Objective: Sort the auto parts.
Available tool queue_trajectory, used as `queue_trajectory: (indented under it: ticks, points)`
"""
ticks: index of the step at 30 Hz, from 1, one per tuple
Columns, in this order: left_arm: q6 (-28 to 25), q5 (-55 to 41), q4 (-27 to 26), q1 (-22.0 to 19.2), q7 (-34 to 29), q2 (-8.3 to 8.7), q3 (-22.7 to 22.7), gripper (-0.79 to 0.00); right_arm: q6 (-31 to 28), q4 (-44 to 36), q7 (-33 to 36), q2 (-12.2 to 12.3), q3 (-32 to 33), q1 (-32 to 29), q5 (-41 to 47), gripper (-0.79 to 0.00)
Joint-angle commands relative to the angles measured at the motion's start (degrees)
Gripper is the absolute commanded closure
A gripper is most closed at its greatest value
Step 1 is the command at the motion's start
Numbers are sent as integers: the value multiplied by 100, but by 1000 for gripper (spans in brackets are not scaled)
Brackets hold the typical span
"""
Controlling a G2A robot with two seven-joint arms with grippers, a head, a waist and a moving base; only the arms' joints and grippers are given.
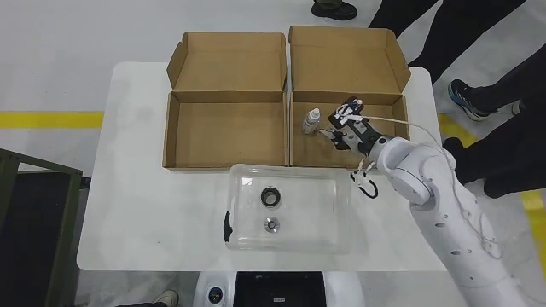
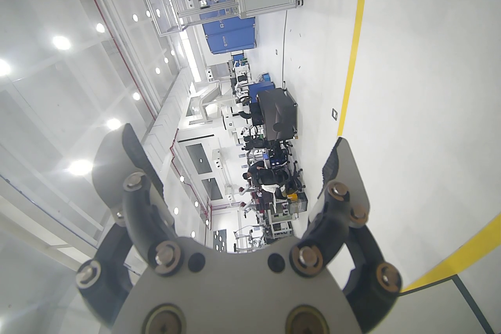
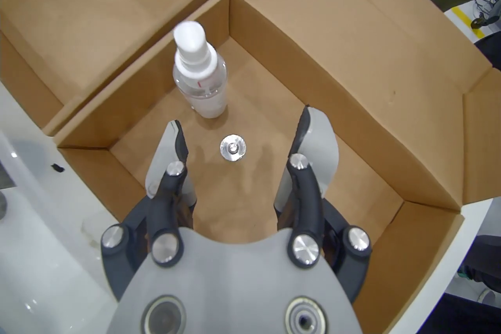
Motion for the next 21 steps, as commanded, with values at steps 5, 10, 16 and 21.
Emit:
queue_trajectory:
  ticks: [5, 10, 16, 21]
  points:
    - [0, 0, 0, 0, 0, 0, 0, -785, -211, -782, 113, 70, 403, -419, 360, -560]
    - [0, 0, 0, 0, 0, 0, 0, -785, -441, -1370, 161, 121, 603, -780, 445, -579]
    - [0, 0, 0, 0, 0, 0, 0, -785, -788, -1897, 80, 152, 570, -1045, 445, -616]
    - [0, 0, 0, 0, 0, 0, 0, -785, -994, -2194, 0, 154, 391, -1053, 400, -622]
